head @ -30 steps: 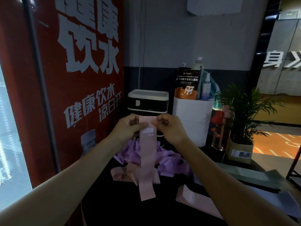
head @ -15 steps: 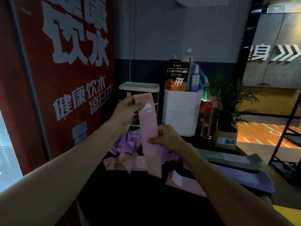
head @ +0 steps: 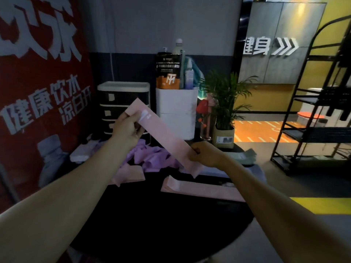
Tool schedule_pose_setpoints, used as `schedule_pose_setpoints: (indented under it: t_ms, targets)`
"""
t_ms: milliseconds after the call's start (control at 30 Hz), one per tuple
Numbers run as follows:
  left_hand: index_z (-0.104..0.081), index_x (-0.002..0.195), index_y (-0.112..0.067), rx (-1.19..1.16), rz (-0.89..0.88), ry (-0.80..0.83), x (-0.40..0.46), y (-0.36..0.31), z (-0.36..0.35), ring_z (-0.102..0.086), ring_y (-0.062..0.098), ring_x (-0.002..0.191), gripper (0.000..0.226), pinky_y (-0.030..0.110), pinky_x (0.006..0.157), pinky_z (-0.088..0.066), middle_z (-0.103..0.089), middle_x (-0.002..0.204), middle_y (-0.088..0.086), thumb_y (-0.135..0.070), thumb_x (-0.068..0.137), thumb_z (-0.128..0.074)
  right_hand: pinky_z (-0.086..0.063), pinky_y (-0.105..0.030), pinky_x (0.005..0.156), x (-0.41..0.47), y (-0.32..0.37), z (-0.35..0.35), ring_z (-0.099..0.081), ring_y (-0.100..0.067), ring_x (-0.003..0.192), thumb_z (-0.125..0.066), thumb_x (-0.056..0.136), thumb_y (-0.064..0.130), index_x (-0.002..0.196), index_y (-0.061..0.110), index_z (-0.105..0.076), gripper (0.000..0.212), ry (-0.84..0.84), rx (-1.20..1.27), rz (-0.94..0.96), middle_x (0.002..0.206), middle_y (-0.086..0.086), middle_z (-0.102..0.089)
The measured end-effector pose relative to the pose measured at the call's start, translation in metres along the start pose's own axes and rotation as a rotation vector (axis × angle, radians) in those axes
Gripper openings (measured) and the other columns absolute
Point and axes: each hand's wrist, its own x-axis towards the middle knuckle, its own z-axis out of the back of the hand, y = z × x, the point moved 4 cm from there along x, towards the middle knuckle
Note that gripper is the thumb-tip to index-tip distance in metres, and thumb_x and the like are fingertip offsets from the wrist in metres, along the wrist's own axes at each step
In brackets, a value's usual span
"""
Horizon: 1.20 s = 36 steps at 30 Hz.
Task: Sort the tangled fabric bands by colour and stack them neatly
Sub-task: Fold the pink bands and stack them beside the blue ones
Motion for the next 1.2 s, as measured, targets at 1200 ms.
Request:
schedule_pose_setpoints:
  t_ms: [1200]
  targets:
    - [-0.066,0.086,0.001,1.215,-0.050,0.029,-0.037,0.159,0.029,-0.062,0.035,0.088,0.010,0.032,0.075,-0.043,-0.067,0.090,0.021,-0.001,0.078,-0.061,-0.042,-0.033,0.072,-0.107,-0.169,0.033,-0.055,-0.028,0.085,-0.064,0.084,0.012,0.091,0.001,-0.064,0.013,-0.532,-0.033,-0.566,0.080,-0.007,-0.055]
